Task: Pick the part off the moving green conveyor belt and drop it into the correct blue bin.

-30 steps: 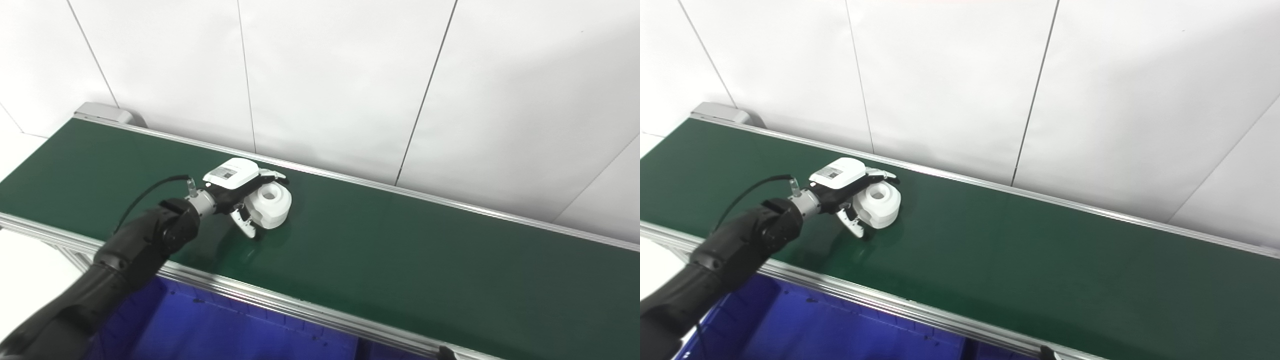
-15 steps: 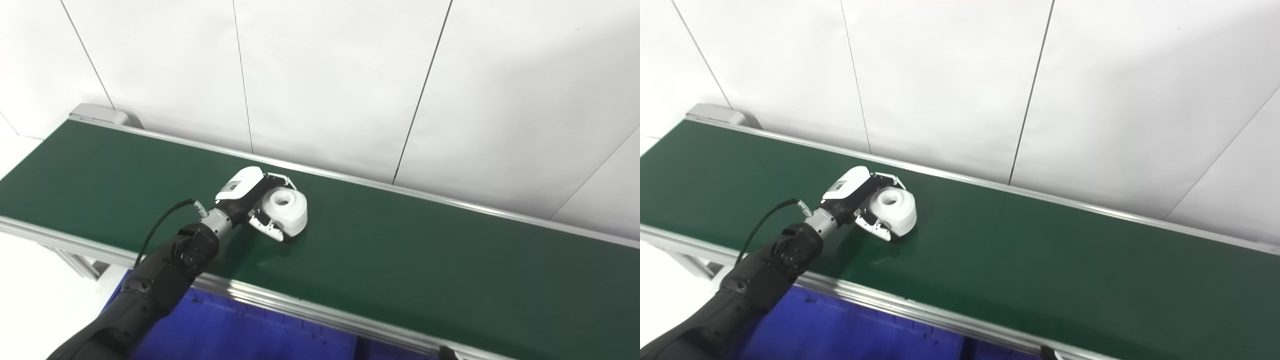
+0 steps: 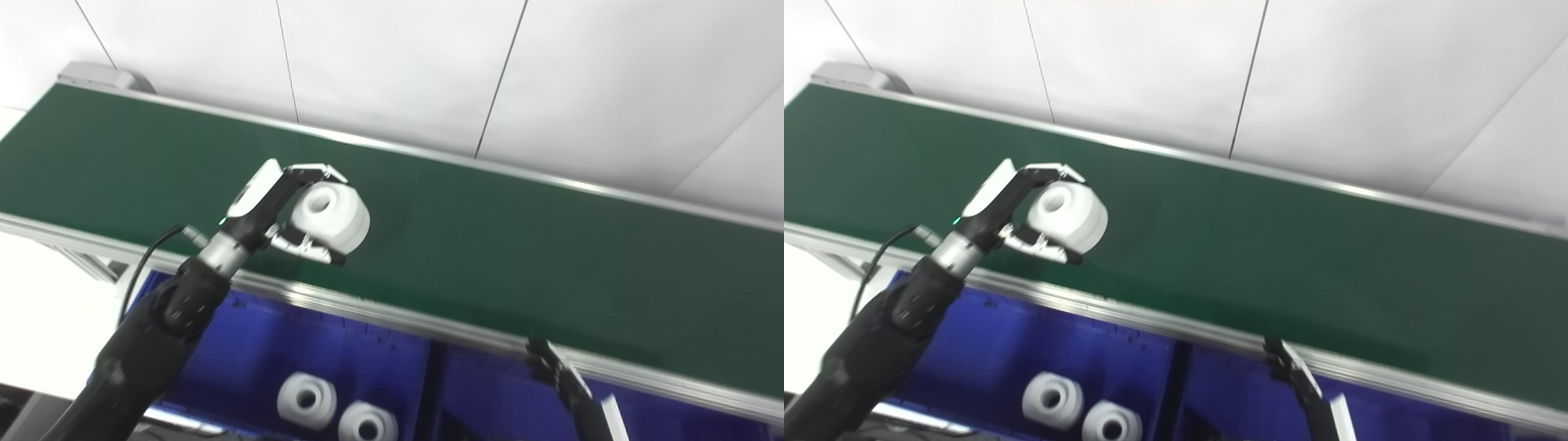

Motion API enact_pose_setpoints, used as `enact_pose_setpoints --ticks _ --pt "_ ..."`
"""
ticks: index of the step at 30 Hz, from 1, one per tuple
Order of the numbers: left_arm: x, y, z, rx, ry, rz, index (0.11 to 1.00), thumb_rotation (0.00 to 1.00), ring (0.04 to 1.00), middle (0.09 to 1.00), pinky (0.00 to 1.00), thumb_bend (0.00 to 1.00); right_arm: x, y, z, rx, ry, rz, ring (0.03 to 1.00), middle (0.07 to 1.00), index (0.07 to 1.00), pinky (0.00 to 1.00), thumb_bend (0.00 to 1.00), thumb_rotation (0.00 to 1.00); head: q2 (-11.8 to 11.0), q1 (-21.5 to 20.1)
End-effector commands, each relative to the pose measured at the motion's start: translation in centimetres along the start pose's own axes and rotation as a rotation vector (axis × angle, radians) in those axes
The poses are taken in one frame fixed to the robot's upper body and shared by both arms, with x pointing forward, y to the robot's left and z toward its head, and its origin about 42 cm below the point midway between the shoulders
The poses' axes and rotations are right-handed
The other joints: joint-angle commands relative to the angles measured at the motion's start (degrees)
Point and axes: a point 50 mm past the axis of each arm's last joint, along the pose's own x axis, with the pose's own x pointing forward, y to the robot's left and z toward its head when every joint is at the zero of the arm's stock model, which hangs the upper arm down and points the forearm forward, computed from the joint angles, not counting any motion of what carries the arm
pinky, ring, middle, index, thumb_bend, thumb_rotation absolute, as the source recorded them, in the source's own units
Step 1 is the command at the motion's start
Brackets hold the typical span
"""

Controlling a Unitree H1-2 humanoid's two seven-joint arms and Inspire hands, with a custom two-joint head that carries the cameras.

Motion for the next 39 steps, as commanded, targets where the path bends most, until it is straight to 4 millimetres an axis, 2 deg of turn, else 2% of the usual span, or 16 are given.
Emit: enact_pose_setpoints --ticks 1,4,10,16,24,25,26,27,28,29,30,31,33,35,38,39 --pt "-1.5 0.3 1.3 -0.020 -0.034 -0.007 0.467 0.00 0.489 0.507 0.41 0.48 0.4 -0.1 1.2 -0.007 -0.031 -0.010 0.806 0.846 0.870 0.76 0.89 0.34 0.82 -1.04" --pt "-4.1 -1.1 1.3 -0.058 0.008 -0.044 0.470 0.00 0.486 0.522 0.38 0.48 0.8 -0.1 1.9 -0.005 -0.035 -0.004 0.808 0.851 0.875 0.76 0.89 0.34 2.74 -2.51" --pt "-7.0 -3.7 0.7 -0.129 0.090 -0.120 0.476 0.00 0.480 0.517 0.39 0.48 1.3 -0.2 2.8 -0.009 -0.034 -0.006 0.806 0.846 0.870 0.76 0.89 0.32 4.88 -3.86" --pt "-8.2 -5.5 0.4 -0.090 0.120 -0.238 0.489 0.00 0.463 0.516 0.38 0.48 1.6 -0.2 3.4 -0.011 -0.037 -0.002 0.800 0.837 0.867 0.75 0.90 0.32 5.66 -4.82" --pt "-7.8 -6.8 -0.2 -0.026 0.178 -0.329 0.468 0.00 0.487 0.528 0.38 0.47 1.7 -0.1 3.6 -0.010 -0.030 0.000 0.798 0.834 0.865 0.75 0.90 0.33 5.67 -4.16" --pt "-7.7 -7.0 -0.2 0.003 0.189 -0.375 0.471 0.00 0.527 0.526 0.43 0.48 1.7 -0.1 3.6 -0.010 -0.032 -0.001 0.797 0.833 0.864 0.75 0.90 0.33 5.51 -3.94" --pt "-7.6 -7.1 -0.3 0.023 0.197 -0.408 0.480 0.00 0.632 0.519 0.56 0.50 1.7 -0.1 3.6 -0.011 -0.033 -0.001 0.797 0.832 0.864 0.75 0.90 0.33 5.51 -3.94" --pt "-7.3 -7.2 -0.2 0.058 0.214 -0.472 0.481 0.00 0.642 0.518 0.58 0.50 1.7 -0.1 3.6 -0.013 -0.034 0.000 0.797 0.832 0.864 0.75 0.90 0.33 5.44 -3.82" --pt "-7.0 -7.3 -0.1 0.083 0.229 -0.515 0.654 0.19 0.736 0.677 0.66 0.56 1.8 -0.1 3.6 -0.015 -0.035 0.000 0.795 0.831 0.865 0.75 0.90 0.33 5.44 -3.82" --pt "-6.6 -7.4 0.2 0.111 0.235 -0.554 0.743 0.28 0.784 0.759 0.71 0.59 1.7 -0.1 3.6 -0.013 -0.033 0.000 0.795 0.831 0.866 0.75 0.90 0.33 5.34 -4.11" --pt "-6.3 -7.4 0.4 0.136 0.238 -0.584 0.835 0.45 0.865 0.854 0.84 0.69 1.7 -0.1 3.6 -0.011 -0.033 -0.001 0.795 0.833 0.867 0.75 0.90 0.33 5.28 -4.27" --pt "-6.2 -7.4 0.6 0.150 0.239 -0.599 0.875 0.53 0.903 0.897 0.90 0.73 1.7 0.0 3.6 -0.010 -0.032 -0.002 0.796 0.834 0.867 0.75 0.90 0.33 5.27 -4.32" --pt "-6.1 -7.4 1.1 0.168 0.246 -0.627 0.931 0.62 0.969 0.966 0.97 0.80 1.6 0.0 3.6 -0.014 -0.034 -0.001 0.796 0.836 0.869 0.74 0.90 0.33 5.29 -4.81" --pt "-6.1 -7.5 1.8 0.147 0.251 -0.614 0.963 0.65 0.995 0.994 1.00 0.84 1.4 0.1 3.7 -0.002 -0.033 0.000 0.800 0.837 0.871 0.75 0.89 0.32 5.26 -5.49" --pt "-6.1 -8.0 2.9 0.002 0.228 -0.526 0.981 0.62 1.000 1.000 1.00 0.84 1.0 0.2 3.9 0.005 -0.026 0.001 0.804 0.837 0.872 0.76 0.89 0.31 5.16 -6.77" --pt "-6.1 -8.2 3.2 -0.048 0.225 -0.501 0.990 0.61 1.000 1.000 0.95 0.85 0.9 0.2 3.9 0.006 -0.023 0.001 0.805 0.837 0.872 0.76 0.89 0.31 5.05 -6.94"
